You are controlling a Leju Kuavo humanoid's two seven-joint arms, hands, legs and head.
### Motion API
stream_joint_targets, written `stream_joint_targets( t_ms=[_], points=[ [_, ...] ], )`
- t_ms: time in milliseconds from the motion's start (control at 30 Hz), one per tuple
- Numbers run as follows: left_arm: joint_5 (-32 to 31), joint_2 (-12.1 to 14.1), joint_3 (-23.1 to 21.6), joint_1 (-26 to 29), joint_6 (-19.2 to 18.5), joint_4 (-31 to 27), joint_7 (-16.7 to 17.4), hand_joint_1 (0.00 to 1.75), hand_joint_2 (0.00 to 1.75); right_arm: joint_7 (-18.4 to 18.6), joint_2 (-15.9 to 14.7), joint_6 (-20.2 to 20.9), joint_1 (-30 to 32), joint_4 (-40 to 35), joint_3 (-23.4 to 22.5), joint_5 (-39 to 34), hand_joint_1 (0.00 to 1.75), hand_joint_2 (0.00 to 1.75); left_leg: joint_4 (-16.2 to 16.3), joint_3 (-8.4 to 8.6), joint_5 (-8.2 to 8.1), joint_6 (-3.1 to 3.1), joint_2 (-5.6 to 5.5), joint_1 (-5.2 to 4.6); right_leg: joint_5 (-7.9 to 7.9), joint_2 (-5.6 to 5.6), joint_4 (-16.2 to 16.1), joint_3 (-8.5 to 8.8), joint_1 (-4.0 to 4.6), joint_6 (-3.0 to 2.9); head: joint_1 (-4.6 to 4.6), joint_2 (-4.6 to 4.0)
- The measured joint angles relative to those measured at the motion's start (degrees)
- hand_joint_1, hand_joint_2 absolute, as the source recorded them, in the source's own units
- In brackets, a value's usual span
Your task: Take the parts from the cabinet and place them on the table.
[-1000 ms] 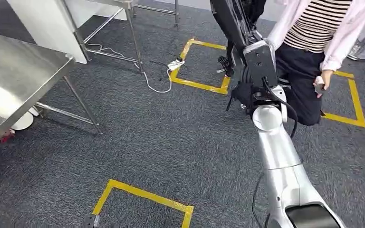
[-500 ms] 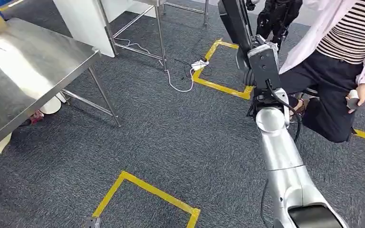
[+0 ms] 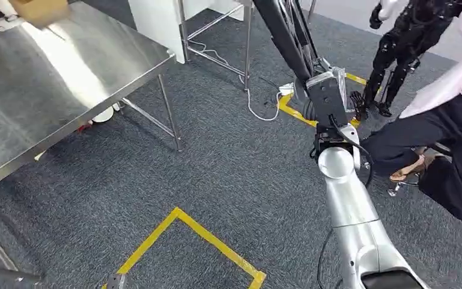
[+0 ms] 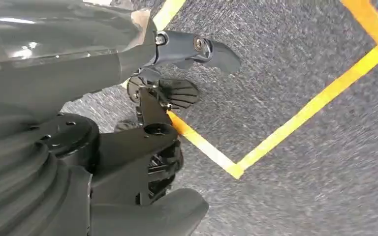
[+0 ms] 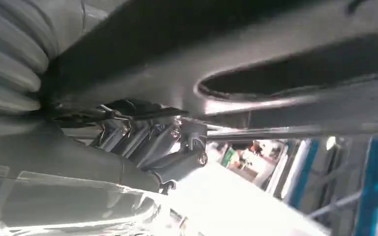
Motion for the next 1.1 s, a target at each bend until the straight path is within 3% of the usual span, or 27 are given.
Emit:
stream_joint_targets(
  t_ms=[33, 67, 100, 133, 167, 200, 233, 333, 367, 400, 433, 500, 533, 567, 600, 633, 667, 700, 733, 833, 867, 900, 933, 967, 1033, 1067, 1100],
  points=[
    [0.1, 0.0, 0.1, 0.2, 0.0, 0.0, 0.0, 0.0, 1.75, 0.0, 0.0, 0.0, 0.4, 0.1, 0.0, 0.0, 1.75, 1.75, 0.0, 0.0, 0.01, -0.02, -0.89, 0.0, -0.21, 0.14, 2.1, -1.19, -0.07, 0.3, 0.07, 0.0],
    [0.2, 0.0, 0.2, 0.4, 0.0, 0.0, 0.0, 0.0, 1.75, 0.0, 0.1, 0.0, 0.6, 0.2, 0.1, 0.0, 1.75, 1.75, 0.1, 0.01, 0.03, -0.05, -1.75, 0.0, 0.55, 0.15, 1.3, -1.05, -0.21, 0.71, 0.02, 0.0],
    [0.3, 0.0, 0.3, 0.5, 0.0, 0.0, -0.1, 0.0, 1.75, 0.0, 0.2, 0.0, 0.7, 0.2, 0.1, 0.0, 1.75, 1.75, 0.2, 0.0, 0.04, -0.09, -2.56, 0.05, 2.21, 0.19, -1.7, 0.24, -0.43, 1.31, 0.09, 0.0],
    [0.6, 0.0, 0.4, 0.7, 0.0, 0.0, -0.2, 0.0, 1.75, 0.0, 0.2, 0.0, 0.5, 0.3, 0.1, 0.0, 1.75, 1.75, 0.4, 0.0, -0.07, -0.27, -3.46, 0.19, 4.66, 0.65, -7.0, 2.77, -0.79, 2.06, 0.06, 0.0],
    [0.6, 0.0, 0.5, 0.7, 0.0, 0.0, -0.3, 0.0, 1.75, 0.0, 0.3, 0.0, 0.2, 0.4, 0.1, 0.0, 1.75, 1.75, 0.8, -0.05, -0.29, -0.63, -4.11, 0.33, 6.66, 1.71, -12.1, 5.21, -1.21, 2.68, 0.11, 0.0],
    [0.7, 0.0, 0.6, 0.8, 0.0, 0.0, -0.4, 0.0, 1.75, 0.0, 0.3, 0.2, 0.0, 0.5, 0.1, 0.0, 1.75, 1.75, 1.2, -0.41, -0.51, -1.15, -4.63, 0.13, 6.42, 3.91, -13.8, 6.11, -1.38, 2.73, 0.2, 0.0],
    [0.7, 0.1, 0.7, 0.9, 0.0, 0.0, -0.6, 0.0, 1.75, 0.0, 0.6, 0.2, -0.3, 0.7, 0.2, 0.0, 1.75, 1.75, 1.5, -0.84, -0.45, -1.44, -5.11, 0.02, 6.81, 3.12, -14.3, 6.39, -1.24, 1.94, 0.33, 0.0],
    [0.8, 0.1, 1.1, 1.4, -0.1, 0.1, -1.0, 0.0, 1.75, 0.0, 1.1, 0.2, -0.4, 1.1, 0.2, 0.0, 1.75, 1.75, 1.1, -1.15, -0.05, -2.15, -6.14, 0.38, 6.97, 1.87, -14.2, 6.34, -0.66, 1.04, 0.09, 0.0],
    [0.7, 0.4, 1.2, 1.6, 0.0, 0.1, -1.0, 0.0, 1.75, 0.0, 1.4, 0.3, -0.6, 1.1, 0.2, 0.0, 1.75, 1.75, 1.5, -1.38, -0.49, -2.31, -5.66, 0.58, 7.12, 1.29, -14.3, 6.46, -1.34, 0.52, 0.11, 0.0],
    [0.5, 0.3, 1.2, 1.7, 0.0, 0.1, -1.1, 0.0, 1.75, 0.0, 1.7, 0.4, -0.9, 1.1, 0.3, 0.0, 1.75, 1.75, 3.3, -2.01, -1.66, -2.63, -2.44, 0.08, 7.09, 1.07, -14.4, 6.56, -1.17, 0.06, -0.38, 0.0],
    [0.4, 0.3, 1.2, 1.6, 0.2, 0.1, -1.1, 0.0, 1.75, 0.0, 1.9, 0.4, -1.0, 1.1, 0.2, 0.0, 1.75, 1.75, 6.9, -3.76, -3.63, -2.89, -0.41, 0.17, 6.98, 0.57, -14.4, 6.6, -0.94, -0.6, -1.01, 0.0],
    [0.1, 0.3, 1.2, 1.5, 0.3, 0.1, -1.1, 0.0, 1.75, 0.0, 1.8, 0.6, -1.0, 1.2, 0.2, 0.0, 1.75, 1.75, 16.0, -8.31, -7.54, -3.1, 1.07, 0.35, 6.77, -0.68, -14.3, 6.63, -0.47, -0.94, -0.96, 0.0],
    [0.0, 0.2, 1.2, 1.5, 0.3, 0.1, -1.1, 0.0, 1.75, 0.0, 1.8, 0.7, -1.0, 1.3, 0.2, 0.0, 1.75, 1.75, 18.9, -9.87, -8.26, -3.08, 1.27, 0.35, 6.72, -1.29, -14.3, 6.62, -0.31, -1.02, -1.0, 0.0],
    [0.0, 0.2, 1.2, 1.6, 0.3, 0.1, -1.1, 0.0, 1.75, 0.0, 1.9, 0.7, -1.0, 1.3, 0.2, 0.0, 1.75, 1.75, 19.2, -10.09, -7.73, -2.93, 1.31, 0.35, 6.67, -1.85, -14.3, 6.66, -0.16, -1.08, -0.99, 0.0],
    [0.0, 0.2, 1.2, 1.6, 0.3, 0.1, -1.1, 0.0, 1.75, 0.0, 1.9, 0.8, -1.0, 1.3, 0.2, 0.0, 1.75, 1.75, 16.8, -8.95, -6.07, -2.61, 1.36, 0.32, 6.58, -2.48, -14.3, 6.74, 0.03, -1.16, -0.98, 0.0],
    [0.0, 0.2, 1.2, 1.6, 0.3, 0.1, -1.1, 0.0, 1.75, 0.0, 1.9, 0.8, -1.0, 1.3, 0.2, 0.0, 1.75, 1.75, 12.0, -6.34, -3.6, -2.04, 1.57, 0.19, 6.49, -3.12, -14.4, 6.93, 0.29, -1.23, -1.01, 0.0],
    [0.0, 0.3, 1.2, 1.5, 0.3, 0.1, -1.1, 0.0, 1.75, 0.0, 1.9, 0.8, -1.1, 1.3, 0.2, 0.0, 1.75, 1.75, 7.0, -3.45, -1.52, -1.25, 2.76, -0.23, 6.36, -3.69, -14.4, 7.17, 0.49, -1.38, -0.98, 0.0],
    [0.0, 0.4, 1.2, 1.5, 0.4, 0.1, -1.1, 0.0, 1.75, 0.0, 1.9, 0.9, -1.2, 1.3, 0.2, 0.0, 1.75, 1.75, 2.7, -1.04, -1.06, 0.05, 6.95, -1.32, 6.22, -4.19, -14.4, 7.38, 0.51, -1.51, -0.92, 0.0],
    [0.0, 0.5, 1.2, 1.3, 0.4, 0.1, -1.1, 0.0, 1.75, 0.0, 1.9, 0.8, -1.3, 1.3, 0.2, 0.0, 1.75, 1.75, 2.1, -0.71, -1.46, 0.1, 7.52, -1.77, 5.96, -4.75, -14.3, 7.28, 1.36, -1.16, -0.9, 0.0],
    [0.0, 0.4, 1.2, 1.2, 0.4, 0.1, -1.1, 0.0, 1.75, 0.0, 2.1, 0.9, -1.3, 1.3, 0.2, 0.0, 1.75, 1.75, 1.9, -1.11, -1.33, 0.33, 4.95, -1.91, 5.81, -6.87, -14.7, 7.62, 1.2, -0.85, -0.94, 0.0],
    [-0.2, 0.4, 1.2, 1.2, 0.6, 0.1, -1.1, 0.0, 1.75, 0.0, 2.2, 0.9, -1.4, 1.3, 0.2, 0.1, 1.75, 1.75, 0.9, -0.14, -0.72, 0.62, 4.16, -1.5, 5.47, -7.74, -14.8, 7.65, 1.94, -0.51, -0.92, 0.0],
    [-0.5, 0.2, 1.2, 1.3, 0.7, 0.1, -1.3, 0.0, 1.75, 0.1, 2.2, 0.9, -1.4, 1.3, 0.2, 0.1, 1.75, 1.75, 0.2, 0.2, -0.3, 0.55, 3.5, -1.14, 4.94, -5.08, -13.5, 7.22, 1.2, -0.28, -0.83, 0.0],
    [-0.8, 0.2, 1.2, 1.1, 0.6, 0.1, -1.5, 0.0, 1.75, 0.1, 2.2, 0.9, -1.7, 1.3, 0.2, 0.2, 1.75, 1.75, 0.0, 0.24, -0.12, 0.83, 2.82, -0.8, 3.4, -2.21, -10.5, 6.01, 1.01, -0.42, -0.81, 0.0],
    [-1.3, 0.2, 1.1, 1.0, 0.3, 0.1, -1.8, 0.0, 1.75, 0.1, 2.1, 1.0, -1.7, 1.3, 0.2, 0.2, 1.75, 1.75, 0.0, 0.19, -0.06, 0.94, 2.04, -0.7, 1.77, -0.78, -6.3, 4.02, 0.7, -0.54, -0.59, 0.0],
    [-2.1, 0.0, 0.7, 1.0, 0.0, 0.1, -2.1, 0.0, 1.75, 0.3, 1.9, 1.2, -1.4, 1.5, 0.2, 0.5, 1.75, 1.75, 0.0, 0.16, -0.05, 0.93, 0.17, -0.55, -0.61, 0.18, 1.5, -0.15, 0.37, -0.3, -0.55, 0.0],
    [-2.4, -0.1, 0.5, 1.1, 0.0, 0.1, -2.1, 0.0, 1.75, 0.4, 1.9, 1.2, -1.2, 1.6, 0.2, 0.7, 1.75, 1.75, 0.0, 0.17, -0.03, 0.89, -0.7, -0.5, -0.39, 0.22, 2.5, -0.88, 0.23, 0.12, -0.55, 0.0],
    [-2.6, -0.1, 0.5, 1.1, 0.0, 0.1, -2.1, 0.0, 1.75, 0.4, 1.8, 1.2, -1.2, 1.7, 0.2, 0.9, 1.75, 1.75, 0.1, 0.18, 0.0, 0.81, -1.7, -0.39, 1.04, 0.25, 0.5, -0.27, -0.02, 0.79, -0.55, 0.0]
  ],
)
